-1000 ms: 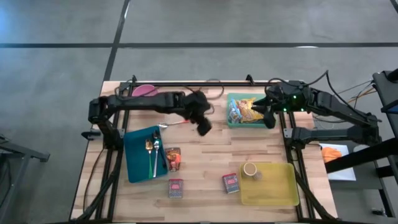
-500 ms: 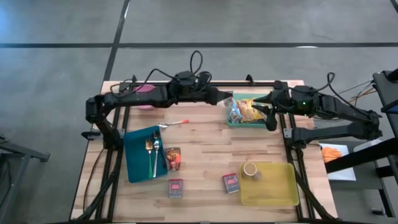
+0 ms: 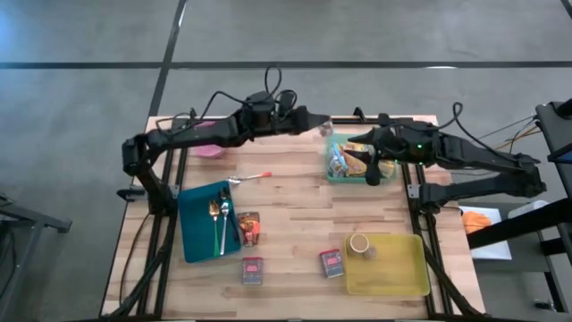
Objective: Pick & Place Food Item
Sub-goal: Put the brown spice bottle into the yellow bin
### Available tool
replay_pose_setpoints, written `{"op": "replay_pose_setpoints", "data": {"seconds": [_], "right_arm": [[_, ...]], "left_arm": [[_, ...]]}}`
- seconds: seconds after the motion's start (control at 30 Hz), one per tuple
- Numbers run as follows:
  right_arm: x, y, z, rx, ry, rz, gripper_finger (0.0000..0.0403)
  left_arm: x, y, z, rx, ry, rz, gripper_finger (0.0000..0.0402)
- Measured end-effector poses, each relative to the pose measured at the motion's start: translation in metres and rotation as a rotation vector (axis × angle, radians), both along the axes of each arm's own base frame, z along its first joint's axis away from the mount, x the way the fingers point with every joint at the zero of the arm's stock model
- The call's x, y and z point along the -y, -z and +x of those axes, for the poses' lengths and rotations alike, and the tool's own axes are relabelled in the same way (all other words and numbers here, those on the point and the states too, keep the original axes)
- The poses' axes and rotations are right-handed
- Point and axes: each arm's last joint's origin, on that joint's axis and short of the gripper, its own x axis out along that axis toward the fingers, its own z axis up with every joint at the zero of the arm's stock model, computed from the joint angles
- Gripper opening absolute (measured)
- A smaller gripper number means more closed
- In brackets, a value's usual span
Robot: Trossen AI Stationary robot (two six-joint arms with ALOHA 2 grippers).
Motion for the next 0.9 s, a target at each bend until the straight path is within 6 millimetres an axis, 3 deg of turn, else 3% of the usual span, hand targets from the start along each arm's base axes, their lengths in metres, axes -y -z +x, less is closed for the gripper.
{"op": "replay_pose_setpoints", "data": {"seconds": [0.23, 0.4, 0.6, 0.9], "right_arm": [[0.011, 0.001, 0.011, 0.111, 0.145, 0.255, 0.0259], [0.02, -0.001, 0.012, 0.215, 0.22, 0.438, 0.0311], [0.02, -0.011, 0.023, 0.354, 0.133, 0.557, 0.0328], [0.02, -0.011, 0.025, 0.375, 0.139, 0.631, 0.0329]], "left_arm": [[-0.009, -0.002, -0.003, -0.015, 0.084, 0.13, 0.0189], [-0.009, -0.002, -0.004, -0.02, 0.099, 0.188, 0.0189], [-0.009, -0.003, -0.004, -0.015, 0.099, 0.195, 0.0189], [-0.009, -0.004, -0.004, -0.007, 0.104, 0.191, 0.0189]]}}
